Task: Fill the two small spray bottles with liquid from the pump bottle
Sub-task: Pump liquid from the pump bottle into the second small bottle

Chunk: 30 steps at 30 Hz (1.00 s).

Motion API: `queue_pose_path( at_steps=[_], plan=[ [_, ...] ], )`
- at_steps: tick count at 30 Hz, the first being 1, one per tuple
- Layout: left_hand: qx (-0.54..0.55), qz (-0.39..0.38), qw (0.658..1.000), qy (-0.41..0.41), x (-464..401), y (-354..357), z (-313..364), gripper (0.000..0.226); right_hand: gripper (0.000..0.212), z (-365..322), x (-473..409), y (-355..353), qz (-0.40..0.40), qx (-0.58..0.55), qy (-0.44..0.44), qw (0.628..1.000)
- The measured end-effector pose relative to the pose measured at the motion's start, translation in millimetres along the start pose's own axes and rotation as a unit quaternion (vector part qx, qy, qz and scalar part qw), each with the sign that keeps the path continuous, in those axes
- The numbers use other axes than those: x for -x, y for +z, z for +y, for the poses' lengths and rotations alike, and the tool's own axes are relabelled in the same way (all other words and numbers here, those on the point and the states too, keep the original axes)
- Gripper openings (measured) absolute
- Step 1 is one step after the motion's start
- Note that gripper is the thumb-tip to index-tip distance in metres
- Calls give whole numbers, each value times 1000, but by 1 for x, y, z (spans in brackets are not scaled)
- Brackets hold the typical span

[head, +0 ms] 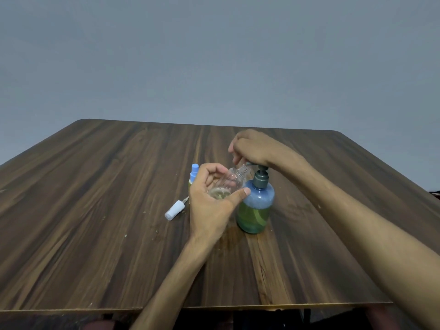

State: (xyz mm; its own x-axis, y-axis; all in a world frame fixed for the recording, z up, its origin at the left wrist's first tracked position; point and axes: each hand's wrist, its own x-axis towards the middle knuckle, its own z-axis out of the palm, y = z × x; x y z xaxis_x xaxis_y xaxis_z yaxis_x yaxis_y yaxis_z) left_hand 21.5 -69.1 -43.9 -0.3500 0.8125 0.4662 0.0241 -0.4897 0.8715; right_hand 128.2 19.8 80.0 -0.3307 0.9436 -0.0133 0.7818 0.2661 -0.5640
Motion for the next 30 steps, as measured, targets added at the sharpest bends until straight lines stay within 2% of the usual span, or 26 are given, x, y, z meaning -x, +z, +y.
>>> queue_pose_path(
  at_steps=[3, 6, 11, 13, 18, 22, 26, 30],
  plan=[
    [2, 0, 1000, -1, 1, 0, 0, 49, 44, 6, 6, 10, 6, 14, 8, 1000],
    [-4, 7, 1000, 0, 1, 0, 1, 49, 44, 3, 9, 7, 51, 39, -15, 998],
    [-6, 8, 1000, -4, 0, 0, 0, 50, 33, 3, 9, 5, 88, 55, -39, 994],
    [-6, 10, 1000, -5, 0, 0, -1, 49, 32, 7, 9, 9, 86, 52, -28, 995],
    [-4, 8, 1000, 0, 1, 0, 1, 50, 28, 1, 8, 5, 137, 68, -47, 987],
    [-5, 8, 1000, -2, 0, 1, 1, 51, 26, 7, 8, 12, 123, 68, -42, 989],
    [-3, 10, 1000, 4, 1, 0, 0, 51, 21, 4, 7, 7, 149, 81, -59, 984],
    [-8, 7, 1000, 2, 0, 0, 1, 51, 29, 9, 5, 12, 145, 80, -51, 985]
  ],
)
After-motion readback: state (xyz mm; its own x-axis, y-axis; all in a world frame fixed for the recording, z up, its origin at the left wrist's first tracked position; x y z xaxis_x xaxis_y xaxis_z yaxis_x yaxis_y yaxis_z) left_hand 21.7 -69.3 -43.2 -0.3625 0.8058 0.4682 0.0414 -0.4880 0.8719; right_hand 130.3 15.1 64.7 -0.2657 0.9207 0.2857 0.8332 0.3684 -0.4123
